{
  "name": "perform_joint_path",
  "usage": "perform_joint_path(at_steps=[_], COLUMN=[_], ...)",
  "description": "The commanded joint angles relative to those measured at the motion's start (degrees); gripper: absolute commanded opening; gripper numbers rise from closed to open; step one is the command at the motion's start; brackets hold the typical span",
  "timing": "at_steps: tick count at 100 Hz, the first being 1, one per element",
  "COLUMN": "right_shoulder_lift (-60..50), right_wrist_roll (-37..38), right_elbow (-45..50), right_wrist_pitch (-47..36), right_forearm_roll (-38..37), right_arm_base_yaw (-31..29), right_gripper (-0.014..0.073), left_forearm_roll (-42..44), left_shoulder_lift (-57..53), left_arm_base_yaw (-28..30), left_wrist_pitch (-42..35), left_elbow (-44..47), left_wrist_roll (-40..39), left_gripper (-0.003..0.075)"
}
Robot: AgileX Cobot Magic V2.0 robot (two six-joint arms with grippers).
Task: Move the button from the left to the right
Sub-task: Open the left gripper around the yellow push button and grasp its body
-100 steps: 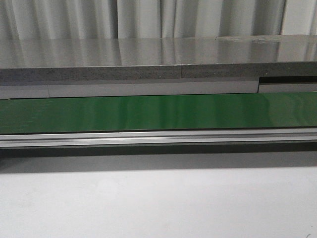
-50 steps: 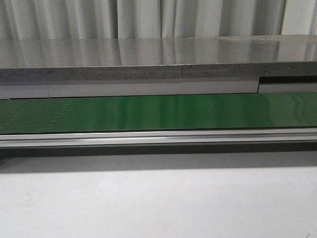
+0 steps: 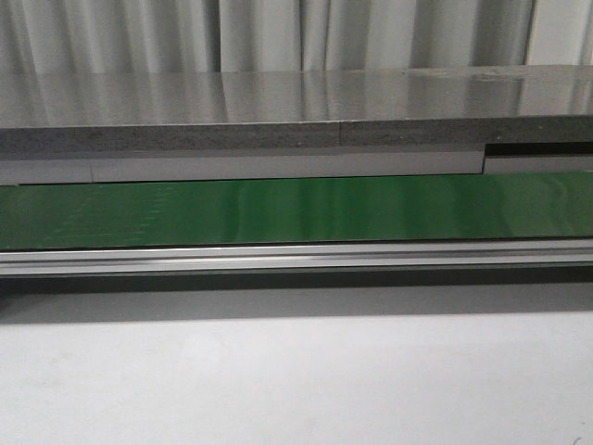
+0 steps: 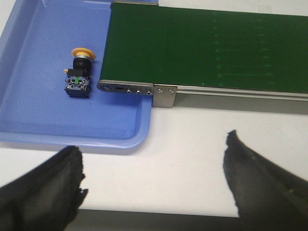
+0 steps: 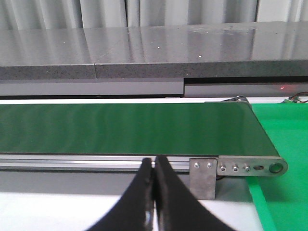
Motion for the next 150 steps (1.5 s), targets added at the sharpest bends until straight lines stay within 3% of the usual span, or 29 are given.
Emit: perform_joint_path(at_steps=[1,32,56,113,150], right_shoulder_lift=[-0.8,-0.8,-0.8,-0.8,-0.8], right_wrist_roll=[0.0,0.0,0.0,0.0,0.0], right_elbow=[-1.0,-1.0,-1.0,-1.0,-1.0], right_wrist_pitch=[-4.8,-4.8,-4.8,-4.8,-4.8], right_forearm_roll=[-0.5,-0.5,-0.5,-0.5,-0.5], right_arm_base_yaw=[0.1,0.1,0.1,0.1,0.1], right_gripper=[-0.0068,-0.0068,-0.0068,-0.0068,-0.0068], left_forearm_roll=[0.1,0.7,5.3,8.1,7.4], left_shoulder_lift=[0.5,2.2,12.0,43.8,57.8], left_arm_base_yaw=[-0.5,-0.4,-0.2,19.0,20.6], left_wrist_pitch=[-3.1,-5.2,-6.0,-10.4,-13.6], left_elbow=[-2.0,-3.2,-9.3,-28.1,-28.6], left_wrist_roll=[-0.7,-3.4,-3.5,-1.8,-0.4], left_gripper=[0.0657,0.0654,0.0654,0.0654,0.0654])
